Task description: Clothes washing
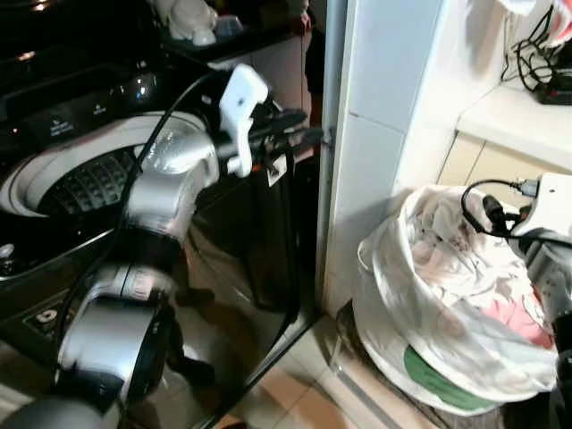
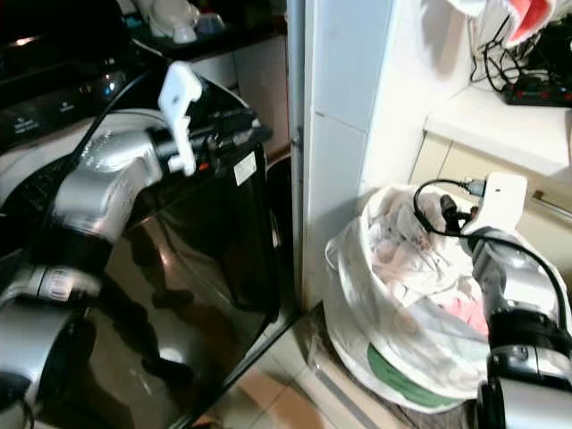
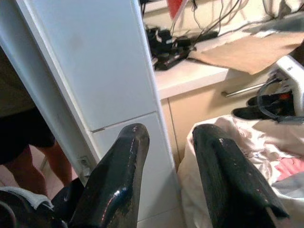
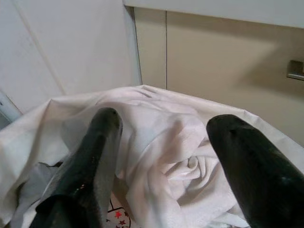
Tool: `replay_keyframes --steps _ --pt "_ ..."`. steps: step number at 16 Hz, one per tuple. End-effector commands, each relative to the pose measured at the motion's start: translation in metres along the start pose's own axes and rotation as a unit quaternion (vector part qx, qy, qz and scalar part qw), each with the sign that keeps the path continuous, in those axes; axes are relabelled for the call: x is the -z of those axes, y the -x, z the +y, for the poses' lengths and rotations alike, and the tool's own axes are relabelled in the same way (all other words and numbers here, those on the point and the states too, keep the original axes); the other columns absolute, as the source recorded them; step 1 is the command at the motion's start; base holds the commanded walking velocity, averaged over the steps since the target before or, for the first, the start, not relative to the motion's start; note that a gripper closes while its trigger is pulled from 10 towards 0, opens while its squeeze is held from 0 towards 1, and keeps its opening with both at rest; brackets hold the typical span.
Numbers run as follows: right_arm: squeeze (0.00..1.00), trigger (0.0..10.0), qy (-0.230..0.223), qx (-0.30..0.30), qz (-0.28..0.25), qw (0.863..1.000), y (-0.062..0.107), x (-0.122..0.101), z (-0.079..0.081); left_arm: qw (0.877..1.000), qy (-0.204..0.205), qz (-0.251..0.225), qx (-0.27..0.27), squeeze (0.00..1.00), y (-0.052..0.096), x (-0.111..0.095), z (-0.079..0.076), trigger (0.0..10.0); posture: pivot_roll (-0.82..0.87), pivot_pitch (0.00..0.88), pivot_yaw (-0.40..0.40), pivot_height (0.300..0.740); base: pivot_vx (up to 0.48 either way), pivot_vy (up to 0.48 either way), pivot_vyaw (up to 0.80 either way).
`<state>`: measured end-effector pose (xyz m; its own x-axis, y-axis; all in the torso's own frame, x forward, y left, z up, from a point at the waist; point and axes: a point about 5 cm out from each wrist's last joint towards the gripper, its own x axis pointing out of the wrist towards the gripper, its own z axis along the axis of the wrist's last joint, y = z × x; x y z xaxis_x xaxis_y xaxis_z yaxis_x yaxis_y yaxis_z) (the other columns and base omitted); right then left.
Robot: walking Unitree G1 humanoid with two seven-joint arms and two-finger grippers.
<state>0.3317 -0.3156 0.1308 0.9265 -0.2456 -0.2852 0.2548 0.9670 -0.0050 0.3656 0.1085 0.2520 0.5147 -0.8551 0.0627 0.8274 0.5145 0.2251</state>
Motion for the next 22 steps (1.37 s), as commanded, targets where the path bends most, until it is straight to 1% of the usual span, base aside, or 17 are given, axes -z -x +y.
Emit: replay_keyframes --steps 1,2,4,5,6,7,8,10,12,14,15,16,17,19,22 --pt "1.00 10.0 -0.007 -0.012 -0.013 1.000 -0.004 -0.002 0.002 1.000 -0.014 -0.011 0.004 0.00 0.007 -0.008 -0.005 10.0 0.02 0.000 0.105 0.740 0.000 0.000 0.00" --pt "1.00 10.0 -0.007 -0.017 -0.013 1.000 -0.006 0.000 0.004 1.000 -0.007 -0.018 0.018 0.00 0.014 -0.008 -0.016 10.0 0.04 0.000 0.107 0.740 0.000 0.000 0.00" --pt "1.00 10.0 0.007 -0.021 -0.006 1.000 -0.007 0.004 0.006 0.999 0.003 -0.018 0.031 0.00 0.020 -0.007 -0.028 10.0 0.07 0.000 0.105 0.740 0.000 0.000 0.00" --pt "1.00 10.0 0.020 -0.016 0.000 1.000 -0.009 0.007 0.007 0.999 0.013 -0.011 0.047 0.00 0.024 -0.005 -0.038 10.0 0.08 0.000 0.105 0.740 0.000 0.000 0.00" --pt "0.99 10.0 0.057 -0.004 0.017 0.998 -0.011 0.016 0.008 0.997 0.029 0.002 0.071 0.00 0.031 -0.003 -0.056 10.0 0.11 0.011 0.106 0.740 0.000 0.000 0.00" --pt "0.00 10.0 0.083 0.011 0.036 0.996 -0.012 0.025 0.007 0.995 0.039 0.014 0.095 0.00 0.036 -0.003 -0.069 10.0 0.12 0.021 0.107 0.740 0.000 0.000 0.00" --pt "0.00 10.0 0.093 0.020 0.045 0.994 -0.011 0.029 0.006 0.993 0.042 0.020 0.105 0.00 0.038 -0.004 -0.073 10.0 0.14 0.035 0.108 0.740 0.000 0.000 0.00" --pt "0.00 10.0 0.103 0.034 0.054 0.993 -0.010 0.034 0.003 0.993 0.040 0.025 0.107 0.00 0.042 -0.007 -0.077 10.0 0.17 0.050 0.109 0.740 0.000 0.000 0.00" --pt "0.00 10.0 0.105 0.029 0.071 0.991 -0.009 0.045 0.006 0.996 0.027 0.039 0.078 0.00 0.053 -0.015 -0.078 10.0 0.22 0.069 0.106 0.740 0.000 0.000 0.00" --pt "0.00 10.0 0.100 0.033 0.080 0.991 -0.008 0.050 0.007 0.995 0.026 0.056 0.081 0.00 0.059 -0.018 -0.082 10.0 0.24 0.079 0.100 0.740 0.000 0.000 0.00" --pt "0.00 4.6 0.097 0.036 0.084 0.991 -0.008 0.052 0.006 0.995 0.026 0.059 0.081 0.00 0.060 -0.019 -0.083 10.0 0.25 0.082 0.097 0.740 0.000 0.000 0.00" --pt "0.00 1.1 0.094 0.040 0.091 0.991 -0.007 0.056 0.006 0.994 0.026 0.064 0.081 0.00 0.063 -0.019 -0.085 10.0 0.25 0.082 0.092 0.740 0.000 0.000 0.00" --pt "0.00 0.0 0.084 0.040 0.095 0.991 -0.006 0.059 0.006 0.994 0.026 0.069 0.081 0.00 0.064 -0.020 -0.086 10.0 0.25 0.082 0.092 0.740 0.000 0.000 0.00" --pt "0.00 0.0 0.067 0.040 0.099 0.992 -0.006 0.062 0.007 0.994 0.030 0.073 0.081 0.00 0.066 -0.021 -0.088 10.0 0.25 0.082 0.092 0.740 0.000 0.000 0.00" --pt "0.00 0.0 0.062 0.041 0.100 0.992 -0.005 0.063 0.007 0.992 0.039 0.077 0.089 0.00 0.069 -0.023 -0.091 10.0 0.27 0.086 0.084 0.740 0.000 0.000 0.00"
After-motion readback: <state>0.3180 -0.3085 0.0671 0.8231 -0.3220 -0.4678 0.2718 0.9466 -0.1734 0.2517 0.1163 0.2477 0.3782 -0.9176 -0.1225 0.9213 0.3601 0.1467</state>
